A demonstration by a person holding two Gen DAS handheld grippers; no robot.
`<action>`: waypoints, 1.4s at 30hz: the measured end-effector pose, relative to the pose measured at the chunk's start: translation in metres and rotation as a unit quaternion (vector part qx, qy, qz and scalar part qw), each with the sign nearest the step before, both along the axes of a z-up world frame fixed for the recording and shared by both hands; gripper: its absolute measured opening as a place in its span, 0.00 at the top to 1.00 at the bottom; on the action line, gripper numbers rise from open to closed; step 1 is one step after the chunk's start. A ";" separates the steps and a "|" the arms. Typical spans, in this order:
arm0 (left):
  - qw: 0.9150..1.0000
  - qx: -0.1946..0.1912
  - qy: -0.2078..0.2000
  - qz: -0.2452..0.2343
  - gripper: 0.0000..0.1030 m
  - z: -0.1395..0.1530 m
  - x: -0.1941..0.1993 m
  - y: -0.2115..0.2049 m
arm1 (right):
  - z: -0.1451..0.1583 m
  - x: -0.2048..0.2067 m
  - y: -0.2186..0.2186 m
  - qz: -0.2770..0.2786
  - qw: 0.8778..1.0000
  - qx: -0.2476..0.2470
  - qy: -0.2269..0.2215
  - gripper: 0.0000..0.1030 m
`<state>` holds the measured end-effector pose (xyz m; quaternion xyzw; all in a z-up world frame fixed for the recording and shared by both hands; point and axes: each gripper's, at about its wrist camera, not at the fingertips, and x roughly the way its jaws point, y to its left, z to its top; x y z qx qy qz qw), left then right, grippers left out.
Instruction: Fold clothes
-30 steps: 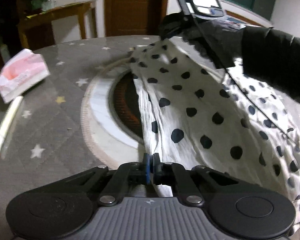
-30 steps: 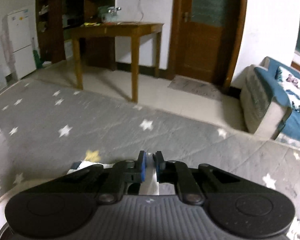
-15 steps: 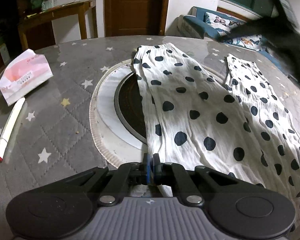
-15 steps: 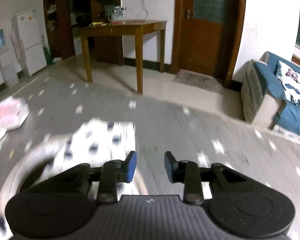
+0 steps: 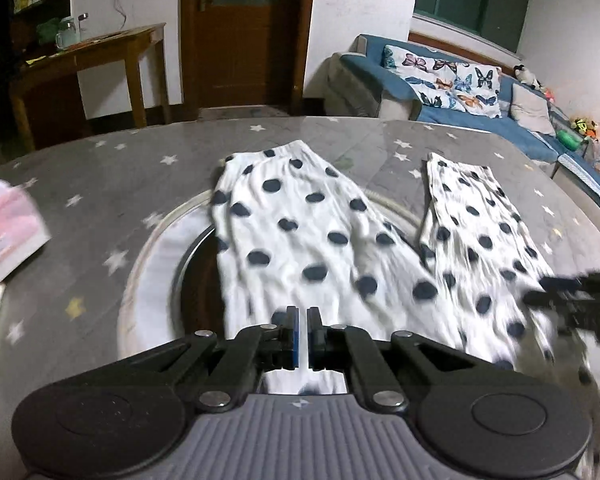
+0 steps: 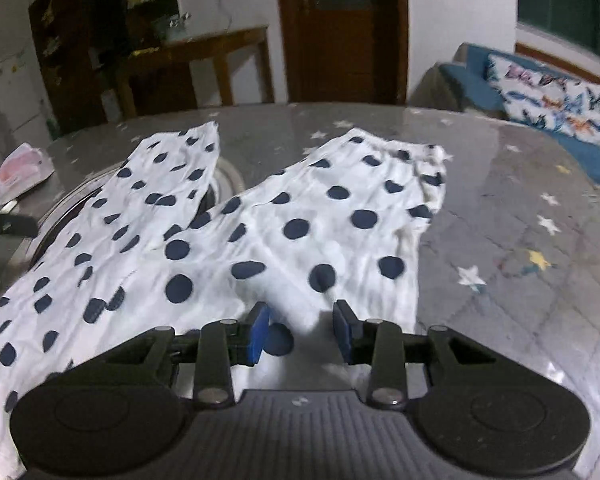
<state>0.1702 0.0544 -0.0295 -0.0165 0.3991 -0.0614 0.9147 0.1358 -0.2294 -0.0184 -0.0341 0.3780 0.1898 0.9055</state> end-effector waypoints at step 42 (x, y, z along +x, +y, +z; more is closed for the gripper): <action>0.998 0.046 -0.012 -0.038 0.93 -0.017 0.006 -0.035 | 0.017 0.051 0.007 0.041 0.999 -0.005 -0.021 0.57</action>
